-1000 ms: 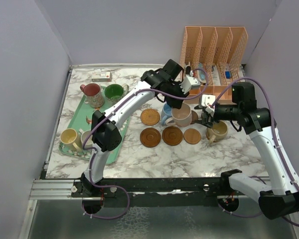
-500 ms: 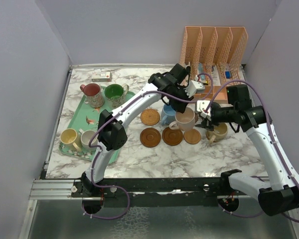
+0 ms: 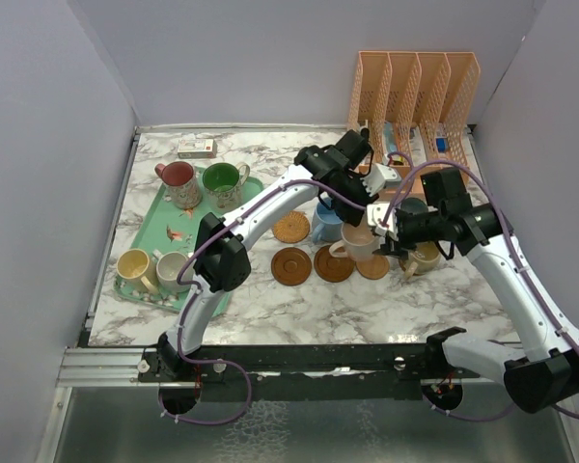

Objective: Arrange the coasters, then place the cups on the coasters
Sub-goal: Place the cup on the coaster.

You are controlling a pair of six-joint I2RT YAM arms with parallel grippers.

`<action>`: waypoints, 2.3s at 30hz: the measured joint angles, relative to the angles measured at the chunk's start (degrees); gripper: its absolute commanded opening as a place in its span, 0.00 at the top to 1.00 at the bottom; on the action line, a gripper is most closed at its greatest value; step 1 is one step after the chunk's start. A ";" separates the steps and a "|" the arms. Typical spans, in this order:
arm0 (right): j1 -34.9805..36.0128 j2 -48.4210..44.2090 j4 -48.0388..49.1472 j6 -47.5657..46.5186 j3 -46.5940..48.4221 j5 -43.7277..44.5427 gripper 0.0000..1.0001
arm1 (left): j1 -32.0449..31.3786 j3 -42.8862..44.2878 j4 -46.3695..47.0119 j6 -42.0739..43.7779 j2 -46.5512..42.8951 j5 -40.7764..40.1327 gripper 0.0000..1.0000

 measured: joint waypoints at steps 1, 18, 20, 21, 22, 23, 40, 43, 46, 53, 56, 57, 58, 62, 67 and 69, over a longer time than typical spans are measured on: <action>0.44 0.02 -0.02 0.02 -0.26 0.37 0.49 | 0.00 0.00 -0.09 0.00 0.00 0.02 1.00; 6.16 -0.92 0.83 3.13 -4.94 5.42 0.52 | 0.09 0.00 -1.62 1.29 0.00 0.15 1.00; 7.02 -0.92 1.01 3.69 -4.94 6.45 0.53 | 0.09 0.00 -1.64 1.46 0.00 0.15 1.00; 7.43 -0.92 1.16 3.96 -4.94 6.82 0.54 | 0.07 0.00 -1.64 1.55 0.00 0.15 1.00; 7.89 -0.92 1.27 4.20 -4.92 7.26 0.54 | 0.09 -0.02 -1.62 1.60 0.00 0.15 1.00; 8.20 -0.92 1.36 4.37 -4.92 7.54 0.55 | 0.09 -0.02 -1.62 1.66 0.00 0.17 1.00; 9.40 -0.87 2.91 5.22 -3.52 9.73 0.54 | -0.11 -0.46 -1.79 2.21 0.00 1.40 1.00; 9.66 0.07 3.04 5.20 -3.52 10.64 0.54 | -0.11 -0.46 -1.86 2.25 0.00 1.40 1.00; 9.90 0.55 3.45 5.20 -3.56 11.06 0.54 | -0.11 -0.46 -2.14 2.36 0.00 1.40 1.00; 11.93 1.49 4.70 5.20 -4.31 13.11 0.54 | -0.31 -0.46 -2.73 2.58 0.02 1.40 1.00; 12.44 1.84 4.70 5.18 -4.35 13.88 0.55 | -0.55 -0.46 -3.32 2.62 0.17 1.40 1.00; 12.59 1.90 4.70 5.18 -4.35 14.05 0.55 | -0.63 -0.46 -3.50 2.64 0.24 1.40 1.00; 12.83 2.08 4.70 5.16 -4.35 14.32 0.55 | -0.74 -0.46 -3.58 2.64 0.31 1.40 1.00; 13.99 3.32 4.63 5.16 -4.35 15.54 0.56 | -1.20 -0.46 -3.89 2.84 0.83 1.38 1.00; 15.67 5.35 4.61 5.14 -4.90 17.51 0.64 | -1.55 -0.46 -4.31 3.37 1.14 1.27 1.00; 15.98 5.75 4.52 5.11 -5.16 18.29 0.68 | -1.62 -0.46 -4.57 3.52 1.14 1.16 1.00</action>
